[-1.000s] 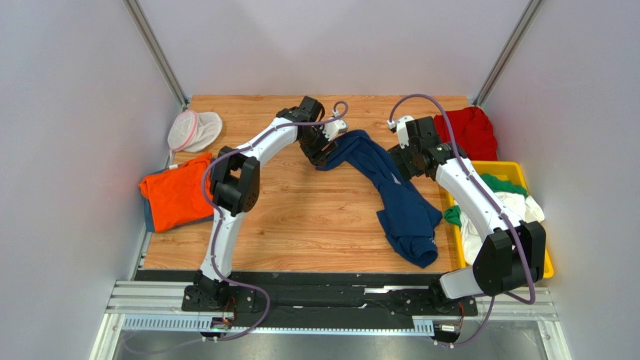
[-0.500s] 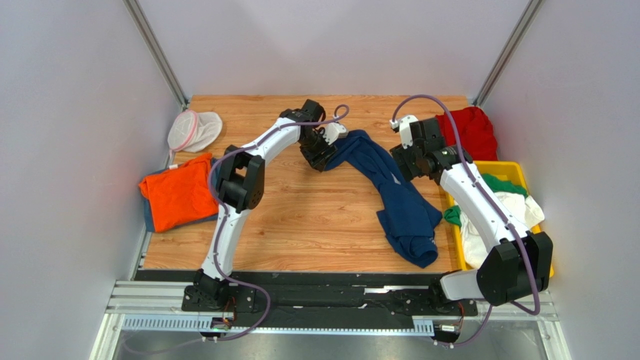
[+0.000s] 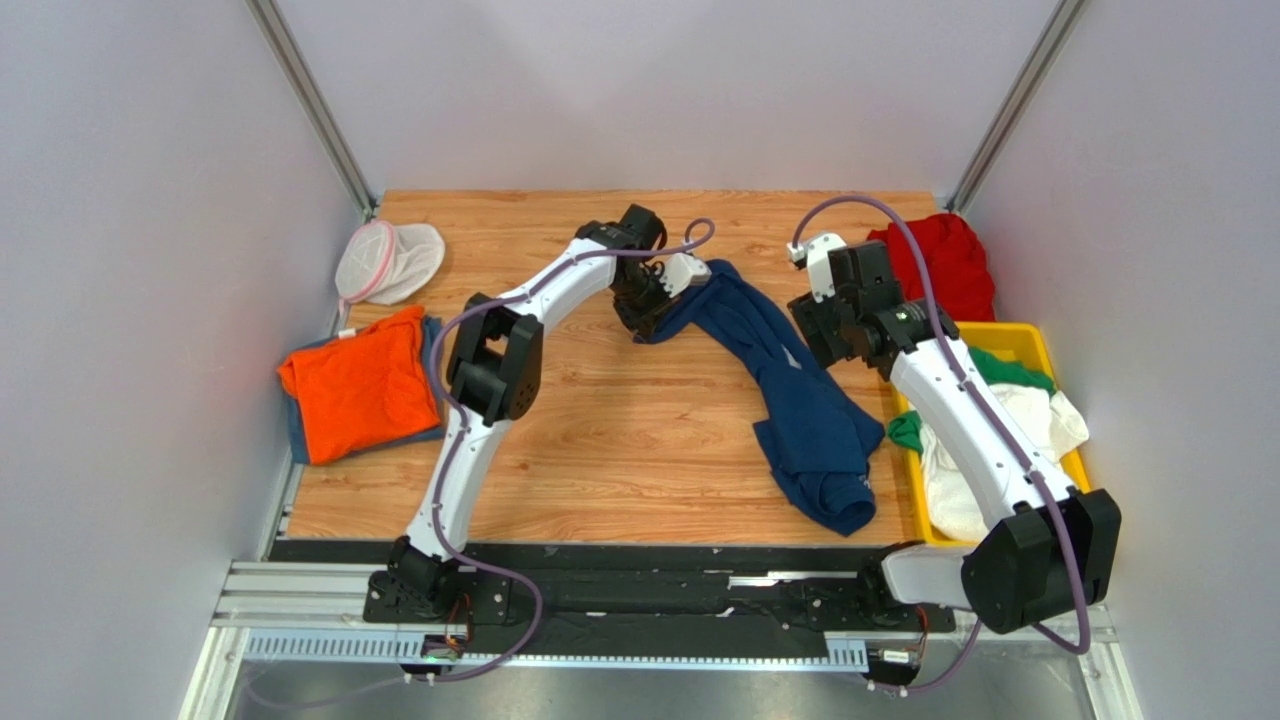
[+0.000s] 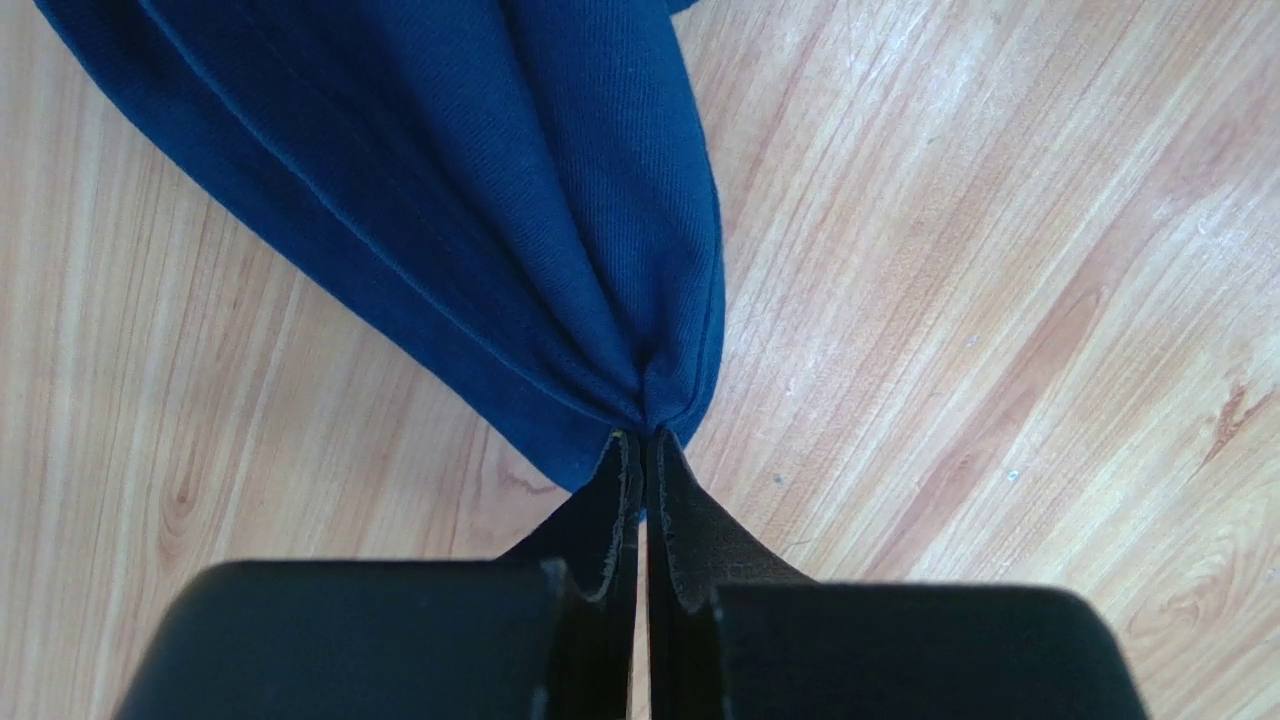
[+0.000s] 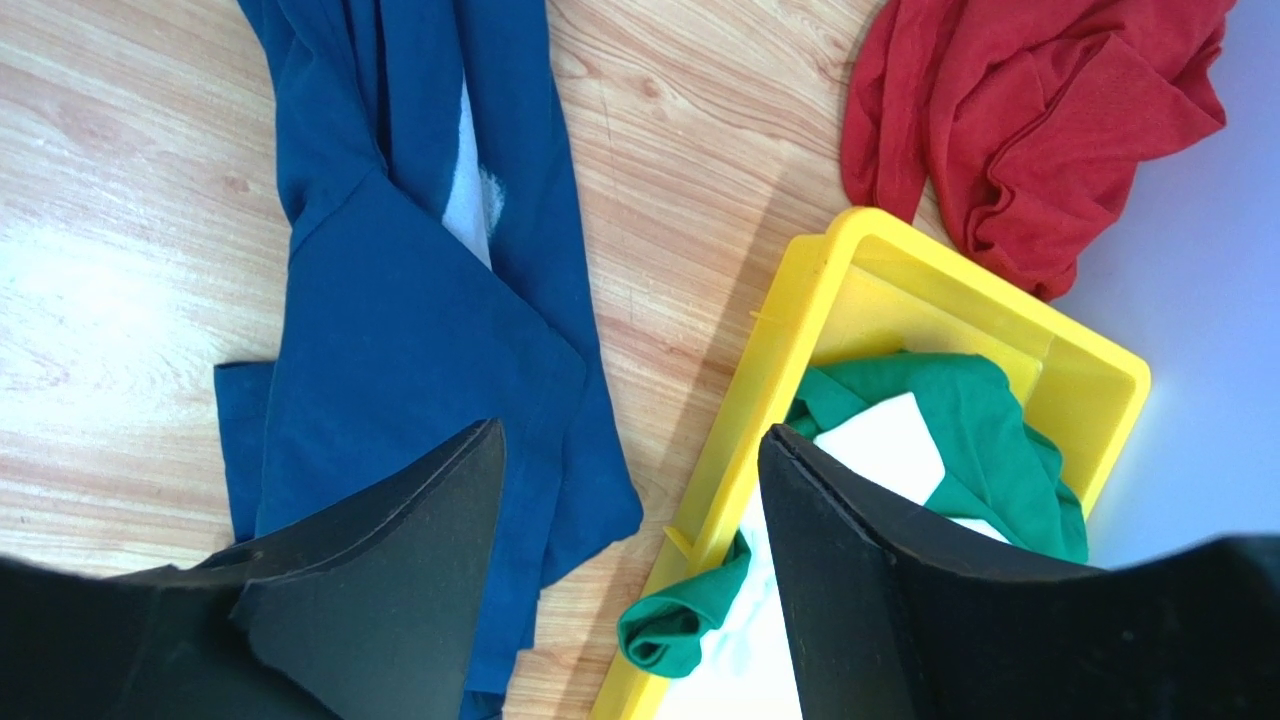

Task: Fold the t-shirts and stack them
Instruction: Flatten the tshirt out

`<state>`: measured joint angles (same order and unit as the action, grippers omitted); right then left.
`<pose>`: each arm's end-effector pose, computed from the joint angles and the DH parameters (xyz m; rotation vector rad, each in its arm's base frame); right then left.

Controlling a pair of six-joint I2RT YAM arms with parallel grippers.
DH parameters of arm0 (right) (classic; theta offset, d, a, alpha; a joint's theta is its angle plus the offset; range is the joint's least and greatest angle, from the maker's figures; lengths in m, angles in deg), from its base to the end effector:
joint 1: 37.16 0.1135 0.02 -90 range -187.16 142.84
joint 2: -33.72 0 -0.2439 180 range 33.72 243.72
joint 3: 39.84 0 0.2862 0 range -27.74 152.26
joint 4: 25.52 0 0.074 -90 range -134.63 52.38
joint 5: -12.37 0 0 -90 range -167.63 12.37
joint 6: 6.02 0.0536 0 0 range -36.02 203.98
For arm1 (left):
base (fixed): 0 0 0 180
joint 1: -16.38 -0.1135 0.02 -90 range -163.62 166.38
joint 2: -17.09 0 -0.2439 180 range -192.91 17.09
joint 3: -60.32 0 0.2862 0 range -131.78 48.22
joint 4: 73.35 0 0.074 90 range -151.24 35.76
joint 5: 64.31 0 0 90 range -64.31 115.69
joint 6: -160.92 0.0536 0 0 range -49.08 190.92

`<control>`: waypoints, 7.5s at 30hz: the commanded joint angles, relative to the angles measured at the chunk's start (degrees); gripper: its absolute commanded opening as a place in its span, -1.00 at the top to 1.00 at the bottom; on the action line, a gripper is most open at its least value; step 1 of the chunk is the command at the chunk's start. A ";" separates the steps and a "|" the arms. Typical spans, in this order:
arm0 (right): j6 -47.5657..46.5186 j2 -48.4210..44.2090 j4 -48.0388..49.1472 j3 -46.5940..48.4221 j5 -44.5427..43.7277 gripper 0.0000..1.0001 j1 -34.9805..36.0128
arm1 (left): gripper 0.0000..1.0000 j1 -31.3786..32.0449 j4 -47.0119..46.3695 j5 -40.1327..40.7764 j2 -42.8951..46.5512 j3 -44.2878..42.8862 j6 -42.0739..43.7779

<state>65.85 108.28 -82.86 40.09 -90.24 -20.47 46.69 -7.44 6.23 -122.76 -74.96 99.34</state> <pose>0.3078 0.0801 0.2759 -0.6485 2.3819 -0.2832 0.4514 -0.2846 0.1306 1.4288 2.3728 -0.4825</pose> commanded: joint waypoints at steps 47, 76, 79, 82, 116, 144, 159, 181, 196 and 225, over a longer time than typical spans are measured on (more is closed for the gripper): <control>5.04 36.44 -12.42 21.29 40.19 -0.01 -18.71 | 1.00 -7.72 0.95 31.07 27.71 25.97 0.40; 1.70 38.90 -11.98 14.43 41.70 0.10 -19.06 | 1.00 -5.96 2.27 31.59 25.77 25.35 -0.48; 1.17 37.94 -12.42 14.26 40.47 0.11 -19.15 | 1.00 -5.96 2.36 31.85 25.86 25.61 -0.30; 0.38 36.18 -13.74 13.99 39.67 0.13 -19.85 | 1.00 -5.96 2.01 32.56 25.94 25.97 -0.13; -9.64 14.82 -23.67 -2.97 31.23 0.13 -25.83 | 1.00 -7.89 -1.86 35.99 27.18 30.10 3.30; -9.11 18.25 -21.48 -3.67 33.43 0.24 -25.83 | 1.00 -7.89 -2.21 35.90 25.86 30.10 3.66; -8.85 18.51 -21.65 -4.11 34.13 0.87 -25.83 | 1.00 -7.89 -2.56 35.90 25.86 30.54 3.48; -1.21 16.75 -27.89 32.84 30.71 1.00 -23.55 | 1.00 -7.89 -0.45 22.98 42.90 23.16 -8.39; 2.22 25.90 -22.28 69.89 20.87 1.00 -21.17 | 1.00 -8.68 -5.19 35.01 45.46 -3.56 -8.92; 6.35 -15.50 -5.65 52.13 23.15 1.00 -21.17 | 1.00 -11.41 -8.63 34.14 84.03 19.80 -9.97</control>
<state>70.96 95.14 -88.26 91.85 -66.91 -41.67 35.74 -14.33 40.83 -43.63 -58.80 90.27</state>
